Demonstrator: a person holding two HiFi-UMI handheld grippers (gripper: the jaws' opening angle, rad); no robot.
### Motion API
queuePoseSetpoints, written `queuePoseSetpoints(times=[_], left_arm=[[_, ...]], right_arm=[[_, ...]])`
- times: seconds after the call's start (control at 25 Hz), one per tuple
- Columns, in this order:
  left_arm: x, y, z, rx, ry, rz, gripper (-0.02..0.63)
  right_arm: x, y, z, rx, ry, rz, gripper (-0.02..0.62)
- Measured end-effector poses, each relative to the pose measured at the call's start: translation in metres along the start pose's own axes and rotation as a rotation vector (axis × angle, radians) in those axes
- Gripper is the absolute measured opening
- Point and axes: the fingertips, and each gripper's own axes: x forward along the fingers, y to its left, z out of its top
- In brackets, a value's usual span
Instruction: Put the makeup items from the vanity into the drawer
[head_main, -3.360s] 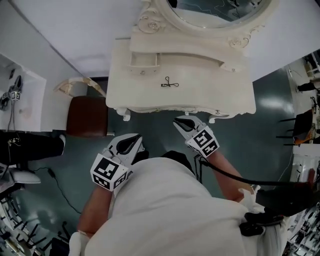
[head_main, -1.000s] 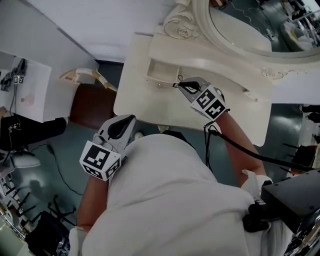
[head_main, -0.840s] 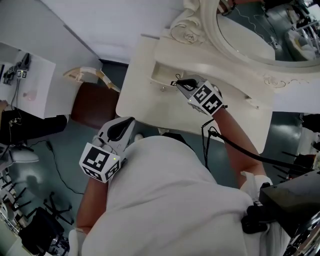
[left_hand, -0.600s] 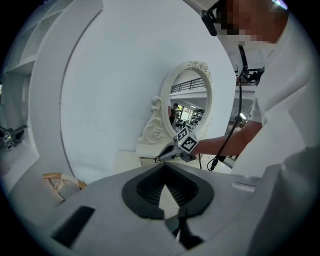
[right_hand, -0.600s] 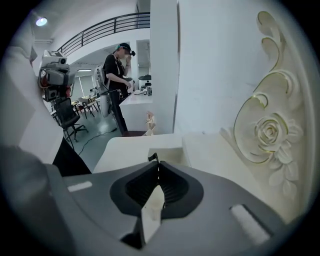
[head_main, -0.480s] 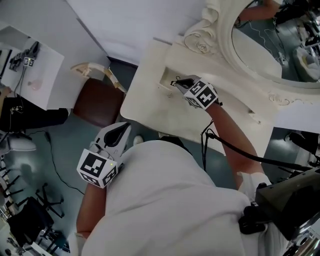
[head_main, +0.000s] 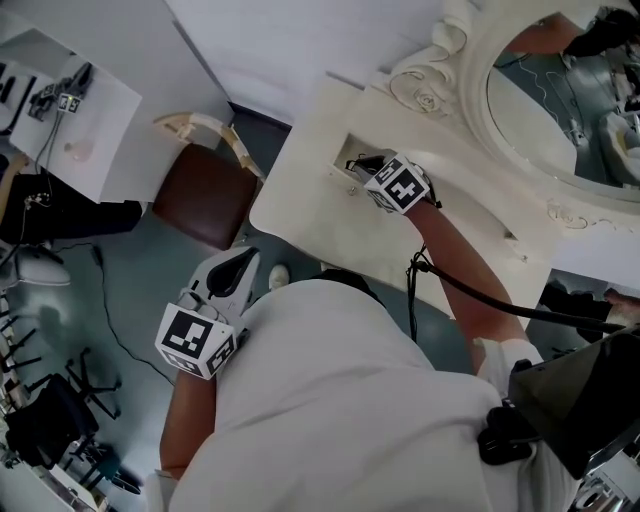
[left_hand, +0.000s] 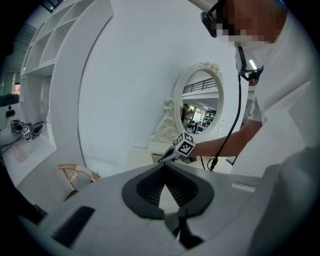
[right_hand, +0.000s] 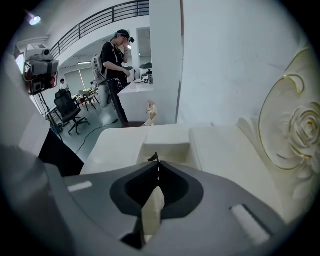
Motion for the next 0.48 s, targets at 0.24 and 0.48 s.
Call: queuePoseSetpoints(times=[0.24, 0.48], left_arm=[[-0.005, 0.003, -0.004, -0.010, 0.005, 0.023, 0.002], [-0.007, 0.004, -0.004, -0.015, 0.007, 0.029, 0.002]], right_arm=[[0.015, -0.004, -0.009, 0.016, 0.035, 0.004, 0.014], [0.021, -0.006, -0.013, 0.015, 0.093, 0.010, 0.015]])
